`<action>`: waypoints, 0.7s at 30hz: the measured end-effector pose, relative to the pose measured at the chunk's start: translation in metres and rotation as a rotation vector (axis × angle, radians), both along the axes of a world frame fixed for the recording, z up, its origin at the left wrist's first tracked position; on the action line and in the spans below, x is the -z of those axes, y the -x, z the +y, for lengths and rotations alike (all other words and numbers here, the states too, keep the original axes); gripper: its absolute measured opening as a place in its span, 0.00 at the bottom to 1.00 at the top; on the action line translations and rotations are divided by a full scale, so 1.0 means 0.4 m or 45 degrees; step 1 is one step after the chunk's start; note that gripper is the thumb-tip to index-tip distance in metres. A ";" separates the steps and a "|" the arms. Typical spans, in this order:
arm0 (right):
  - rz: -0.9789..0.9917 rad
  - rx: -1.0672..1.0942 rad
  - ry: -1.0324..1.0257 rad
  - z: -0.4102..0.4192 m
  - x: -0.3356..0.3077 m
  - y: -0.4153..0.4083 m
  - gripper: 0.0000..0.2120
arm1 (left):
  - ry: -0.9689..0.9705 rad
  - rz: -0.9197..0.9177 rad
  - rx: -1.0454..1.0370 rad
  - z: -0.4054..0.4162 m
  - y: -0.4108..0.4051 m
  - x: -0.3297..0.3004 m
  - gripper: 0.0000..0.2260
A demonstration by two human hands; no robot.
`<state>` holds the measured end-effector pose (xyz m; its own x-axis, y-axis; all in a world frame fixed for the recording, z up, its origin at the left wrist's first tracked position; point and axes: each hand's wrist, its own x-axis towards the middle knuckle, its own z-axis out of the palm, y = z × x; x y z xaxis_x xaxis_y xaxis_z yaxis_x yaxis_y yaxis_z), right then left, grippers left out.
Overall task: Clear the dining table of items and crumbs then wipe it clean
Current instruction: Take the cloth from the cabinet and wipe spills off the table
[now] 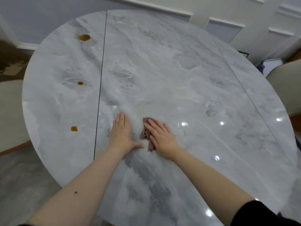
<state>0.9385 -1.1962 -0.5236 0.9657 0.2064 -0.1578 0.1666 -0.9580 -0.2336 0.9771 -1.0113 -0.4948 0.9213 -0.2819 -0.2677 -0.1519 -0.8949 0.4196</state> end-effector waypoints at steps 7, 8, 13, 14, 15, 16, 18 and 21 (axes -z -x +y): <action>-0.001 0.624 0.028 -0.062 -0.007 -0.021 0.24 | -0.004 0.045 0.034 0.056 0.089 0.006 0.62; -0.019 0.672 0.013 -0.027 -0.008 -0.024 0.24 | 0.014 0.036 0.030 0.063 0.102 0.009 0.61; -0.045 0.377 -0.019 0.154 0.001 0.025 0.25 | 0.131 -0.108 0.151 0.127 0.136 0.008 0.44; -0.043 0.330 -0.035 0.185 -0.001 0.045 0.25 | 0.160 -0.145 0.154 0.154 0.141 0.005 0.40; -0.036 0.305 -0.051 0.208 0.000 0.060 0.25 | 0.179 -0.178 0.141 0.181 0.142 0.005 0.37; -0.028 0.291 -0.060 0.227 -0.001 0.072 0.25 | 0.184 -0.213 0.106 0.209 0.142 0.006 0.35; -0.005 0.259 -0.064 0.266 -0.006 0.088 0.26 | 0.148 -0.268 -0.012 0.271 0.142 0.015 0.34; 0.008 0.204 -0.058 0.344 -0.015 0.098 0.25 | 0.071 -0.208 -0.278 0.359 0.143 0.032 0.35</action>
<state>0.8993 -1.0588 -0.5177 0.9858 0.0566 -0.1583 0.0106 -0.9606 -0.2779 0.9198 -0.8677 -0.5076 0.9916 -0.0824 -0.0999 -0.0281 -0.8900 0.4550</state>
